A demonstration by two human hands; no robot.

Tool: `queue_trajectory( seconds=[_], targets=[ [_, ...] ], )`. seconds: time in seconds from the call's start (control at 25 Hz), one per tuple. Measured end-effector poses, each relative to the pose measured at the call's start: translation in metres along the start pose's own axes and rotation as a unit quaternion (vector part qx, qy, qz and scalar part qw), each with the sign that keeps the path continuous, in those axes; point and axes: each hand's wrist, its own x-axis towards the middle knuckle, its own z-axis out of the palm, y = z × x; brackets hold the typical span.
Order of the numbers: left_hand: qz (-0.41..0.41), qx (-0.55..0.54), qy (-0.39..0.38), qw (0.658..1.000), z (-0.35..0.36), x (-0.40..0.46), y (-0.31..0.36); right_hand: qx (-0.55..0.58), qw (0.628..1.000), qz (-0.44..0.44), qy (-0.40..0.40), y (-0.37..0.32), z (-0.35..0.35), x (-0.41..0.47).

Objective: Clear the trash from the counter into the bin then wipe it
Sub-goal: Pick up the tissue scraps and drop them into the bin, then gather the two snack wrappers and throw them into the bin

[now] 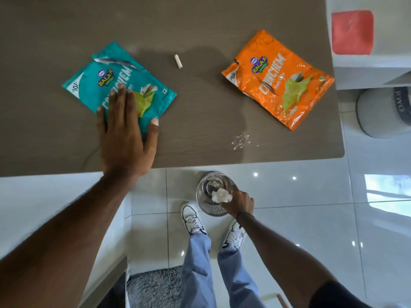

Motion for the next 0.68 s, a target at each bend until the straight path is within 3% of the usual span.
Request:
queue_trajectory(
  seconds=[0.16, 0.28, 0.52, 0.68],
  targets=[
    [0.003, -0.003, -0.001, 1.0, 0.0, 0.0, 0.001, -0.032, 0.998, -0.046, -0.005, 0.005, -0.007, -0.022],
    [-0.002, 0.014, -0.018, 1.0, -0.008, 0.002, 0.003, 0.016, 0.992, -0.112, 0.048, -0.004, -0.039, -0.058],
    [-0.014, -0.005, -0.03, 0.999, -0.009, 0.002, 0.004, 0.103, 0.935, -0.272, 0.201, -0.06, -0.119, -0.112],
    [-0.019, -0.035, -0.033, 0.999, -0.019, -0.001, 0.008, 0.111, 0.919, -0.324, 0.196, -0.119, -0.164, -0.132]
  ],
)
